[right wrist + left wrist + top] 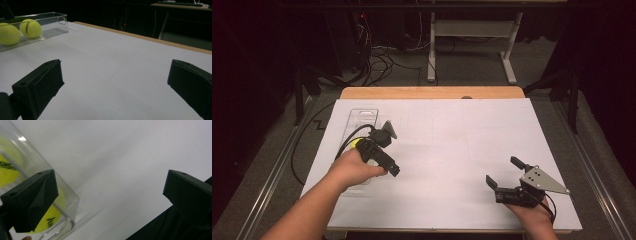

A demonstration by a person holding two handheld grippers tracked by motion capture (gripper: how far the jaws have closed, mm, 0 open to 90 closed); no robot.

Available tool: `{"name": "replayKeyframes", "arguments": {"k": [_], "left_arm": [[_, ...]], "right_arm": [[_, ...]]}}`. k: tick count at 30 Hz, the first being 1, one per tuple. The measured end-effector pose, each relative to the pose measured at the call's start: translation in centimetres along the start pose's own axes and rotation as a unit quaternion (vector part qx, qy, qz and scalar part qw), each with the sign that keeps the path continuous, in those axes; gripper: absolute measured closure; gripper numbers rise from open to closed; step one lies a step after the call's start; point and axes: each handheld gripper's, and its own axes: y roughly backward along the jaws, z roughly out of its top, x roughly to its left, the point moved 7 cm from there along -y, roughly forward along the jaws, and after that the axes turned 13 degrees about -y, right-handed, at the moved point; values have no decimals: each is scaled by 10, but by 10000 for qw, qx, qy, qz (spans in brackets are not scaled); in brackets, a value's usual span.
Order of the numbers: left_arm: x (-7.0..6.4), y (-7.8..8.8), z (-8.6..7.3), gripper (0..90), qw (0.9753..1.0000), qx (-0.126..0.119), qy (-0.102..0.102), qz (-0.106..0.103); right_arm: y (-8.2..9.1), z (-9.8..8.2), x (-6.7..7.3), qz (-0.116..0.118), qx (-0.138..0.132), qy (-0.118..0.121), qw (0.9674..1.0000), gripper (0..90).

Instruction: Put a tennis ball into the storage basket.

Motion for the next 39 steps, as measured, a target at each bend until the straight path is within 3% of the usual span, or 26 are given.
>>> {"name": "replayKeyframes", "arguments": {"k": [11,26,29,33,36,39], "left_arm": [[-15,-32,12,7,9996,209,-92,-136],[-24,-51,15,7,9994,4,-196,-269],[-24,-54,14,7,9994,-153,-177,-260],[-25,-57,11,8,9976,-618,-176,-241],[-27,-57,8,7,9942,-1015,-173,-305],[-27,-56,4,7,9895,-1417,-240,-182]], "right_arm": [[4,2,-2,-9,-58,-41,10000,2],[4,2,-1,-22,-57,-36,10000,2],[4,2,-1,-22,-57,-28,10000,2],[5,2,-1,-22,-78,-37,10000,2],[5,2,-2,-27,-68,-55,10000,2],[5,2,-2,-20,-71,-88,9999,2]]}}
